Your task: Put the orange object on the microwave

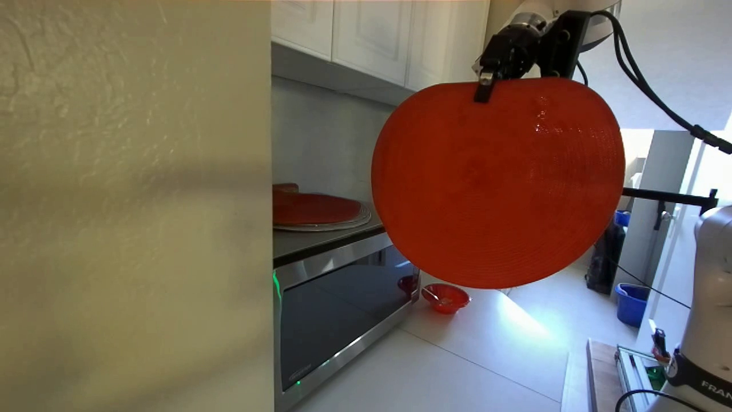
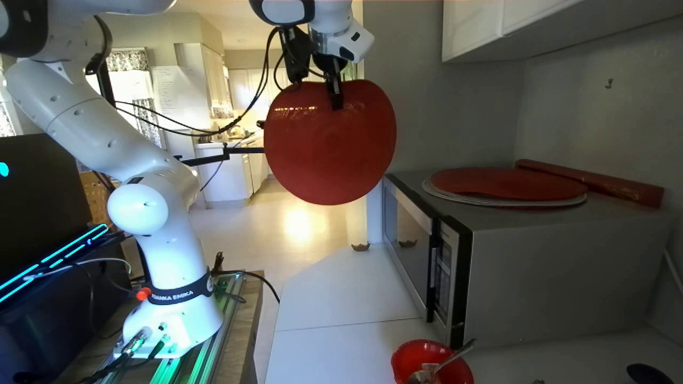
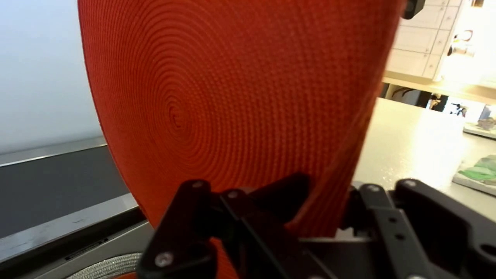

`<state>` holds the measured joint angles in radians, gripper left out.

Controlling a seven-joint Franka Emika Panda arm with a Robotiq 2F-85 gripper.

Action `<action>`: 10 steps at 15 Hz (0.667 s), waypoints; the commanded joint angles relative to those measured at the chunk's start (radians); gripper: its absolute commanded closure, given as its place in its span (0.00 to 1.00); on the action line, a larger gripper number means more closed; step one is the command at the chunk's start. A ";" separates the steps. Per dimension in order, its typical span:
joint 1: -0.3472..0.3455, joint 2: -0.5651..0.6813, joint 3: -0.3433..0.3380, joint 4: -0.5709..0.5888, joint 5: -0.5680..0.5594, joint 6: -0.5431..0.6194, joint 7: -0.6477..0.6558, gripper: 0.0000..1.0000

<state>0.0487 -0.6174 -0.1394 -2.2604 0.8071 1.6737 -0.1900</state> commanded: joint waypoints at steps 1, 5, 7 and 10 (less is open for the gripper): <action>-0.032 0.005 0.020 0.005 0.012 -0.016 -0.009 1.00; -0.027 0.011 0.023 0.015 0.032 -0.019 0.002 1.00; -0.015 0.032 0.034 0.034 0.087 0.000 0.008 1.00; -0.004 0.071 0.068 0.066 0.220 0.045 0.017 1.00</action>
<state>0.0422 -0.5988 -0.1038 -2.2479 0.9122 1.6866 -0.1905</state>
